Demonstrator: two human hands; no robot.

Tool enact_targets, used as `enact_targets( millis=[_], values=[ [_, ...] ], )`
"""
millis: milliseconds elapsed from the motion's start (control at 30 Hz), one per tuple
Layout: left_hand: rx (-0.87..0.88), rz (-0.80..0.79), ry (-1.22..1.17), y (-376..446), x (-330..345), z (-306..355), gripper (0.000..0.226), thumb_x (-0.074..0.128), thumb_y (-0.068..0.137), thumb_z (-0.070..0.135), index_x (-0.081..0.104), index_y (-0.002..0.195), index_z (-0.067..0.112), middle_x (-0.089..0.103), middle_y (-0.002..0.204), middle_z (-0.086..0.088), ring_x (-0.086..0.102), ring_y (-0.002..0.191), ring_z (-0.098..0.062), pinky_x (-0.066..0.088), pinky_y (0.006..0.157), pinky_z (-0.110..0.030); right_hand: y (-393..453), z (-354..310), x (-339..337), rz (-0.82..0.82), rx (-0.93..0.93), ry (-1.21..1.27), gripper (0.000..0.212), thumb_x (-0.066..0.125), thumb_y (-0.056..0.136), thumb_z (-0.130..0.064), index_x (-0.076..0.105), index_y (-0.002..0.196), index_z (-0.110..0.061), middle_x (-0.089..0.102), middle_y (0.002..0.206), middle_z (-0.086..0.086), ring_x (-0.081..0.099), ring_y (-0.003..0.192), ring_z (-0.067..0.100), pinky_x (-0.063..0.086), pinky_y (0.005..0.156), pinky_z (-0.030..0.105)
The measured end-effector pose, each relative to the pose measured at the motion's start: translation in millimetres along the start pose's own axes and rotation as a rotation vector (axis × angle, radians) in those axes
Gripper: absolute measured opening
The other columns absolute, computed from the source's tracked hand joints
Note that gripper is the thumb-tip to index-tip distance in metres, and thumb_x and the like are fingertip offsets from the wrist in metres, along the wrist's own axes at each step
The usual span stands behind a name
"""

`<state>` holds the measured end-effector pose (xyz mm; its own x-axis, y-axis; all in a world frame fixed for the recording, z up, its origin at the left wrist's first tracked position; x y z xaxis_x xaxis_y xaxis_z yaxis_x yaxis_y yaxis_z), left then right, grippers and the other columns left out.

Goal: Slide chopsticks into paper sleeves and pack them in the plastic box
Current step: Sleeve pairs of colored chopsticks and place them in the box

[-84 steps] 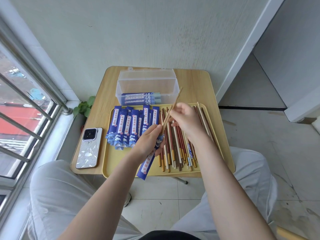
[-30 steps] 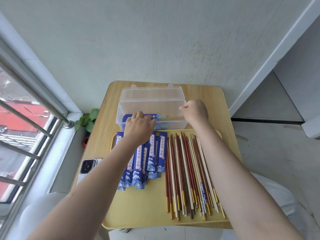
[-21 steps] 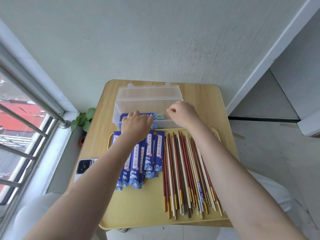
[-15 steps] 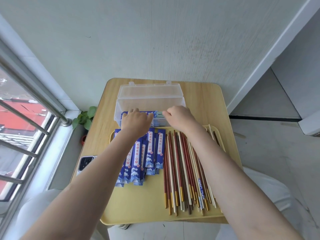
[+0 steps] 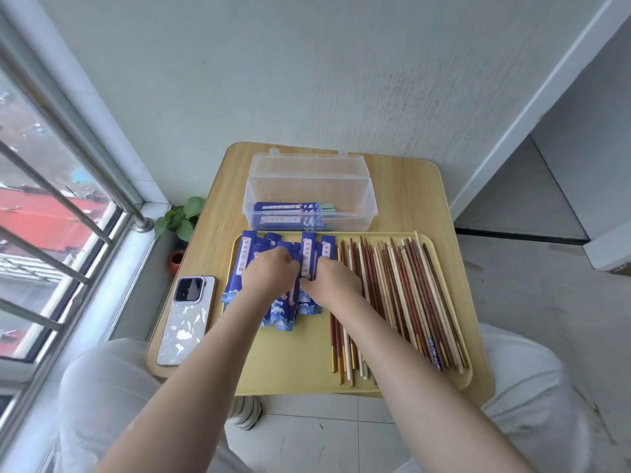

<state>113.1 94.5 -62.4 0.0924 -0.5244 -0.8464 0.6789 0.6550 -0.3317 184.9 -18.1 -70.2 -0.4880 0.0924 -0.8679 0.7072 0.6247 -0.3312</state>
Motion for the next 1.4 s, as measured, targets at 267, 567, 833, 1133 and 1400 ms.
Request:
enact_targets(
  millis=[267, 567, 833, 1133, 1400],
  values=[
    [0.062, 0.022, -0.091, -9, 3, -9, 0.032, 0.042, 0.099, 0.028, 0.065, 0.118, 0.016, 0.066, 0.111, -0.003, 0.06, 0.09, -0.021, 0.055, 0.076, -0.036, -6, 0, 12, 0.048, 0.141, 0.157, 0.023, 0.06, 0.096, -0.033, 0.061, 0.102, -0.011, 0.062, 0.097, 0.005, 0.056, 0.079, 0.025, 0.041, 0.061, 0.03],
    [0.074, 0.134, -0.329, -14, -9, -6, 0.031, 0.048, 0.1, 0.039, 0.066, 0.099, 0.013, 0.067, 0.086, 0.0, 0.06, 0.075, -0.015, 0.05, 0.065, -0.034, -19, 5, -14, -0.007, 0.053, 0.633, 0.027, 0.063, 0.088, -0.024, 0.058, 0.068, -0.006, 0.05, 0.058, 0.007, 0.047, 0.051, 0.018, 0.04, 0.06, 0.027],
    [0.018, -0.047, -0.8, -36, 15, 40, 0.038, 0.064, 0.096, 0.041, 0.073, 0.087, 0.005, 0.073, 0.067, 0.0, 0.065, 0.059, -0.012, 0.054, 0.06, -0.026, -57, 34, -40, -0.223, -0.098, 0.686, 0.018, 0.066, 0.095, -0.032, 0.069, 0.09, -0.015, 0.073, 0.078, 0.003, 0.068, 0.064, 0.014, 0.054, 0.061, 0.029],
    [-0.107, -0.291, -0.975, -66, 75, 55, 0.027, 0.062, 0.098, 0.028, 0.069, 0.106, 0.003, 0.078, 0.09, -0.007, 0.076, 0.085, -0.024, 0.059, 0.087, -0.038, -61, 138, -41, 0.058, 0.34, 0.043, 0.009, 0.061, 0.097, -0.018, 0.061, 0.095, -0.009, 0.06, 0.076, 0.003, 0.061, 0.062, 0.019, 0.046, 0.049, 0.027],
    [-0.183, -0.354, -1.049, -72, 93, 53, 0.029, 0.059, 0.1, 0.026, 0.065, 0.113, 0.0, 0.076, 0.097, -0.018, 0.073, 0.096, -0.035, 0.06, 0.086, -0.04, -60, 127, -28, 0.093, 0.339, 0.168, 0.01, 0.064, 0.096, -0.017, 0.061, 0.098, -0.008, 0.065, 0.093, 0.006, 0.066, 0.082, 0.025, 0.057, 0.068, 0.034]
  ],
)
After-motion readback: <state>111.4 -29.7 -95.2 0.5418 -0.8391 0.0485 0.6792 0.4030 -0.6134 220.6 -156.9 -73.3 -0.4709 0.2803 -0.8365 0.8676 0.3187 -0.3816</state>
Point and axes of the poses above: each hand's wrist, its own y-axis towards the middle knuckle, its own x-axis out of the palm, z = x × y, the point moved 8 cm from there along y, towards the middle knuckle
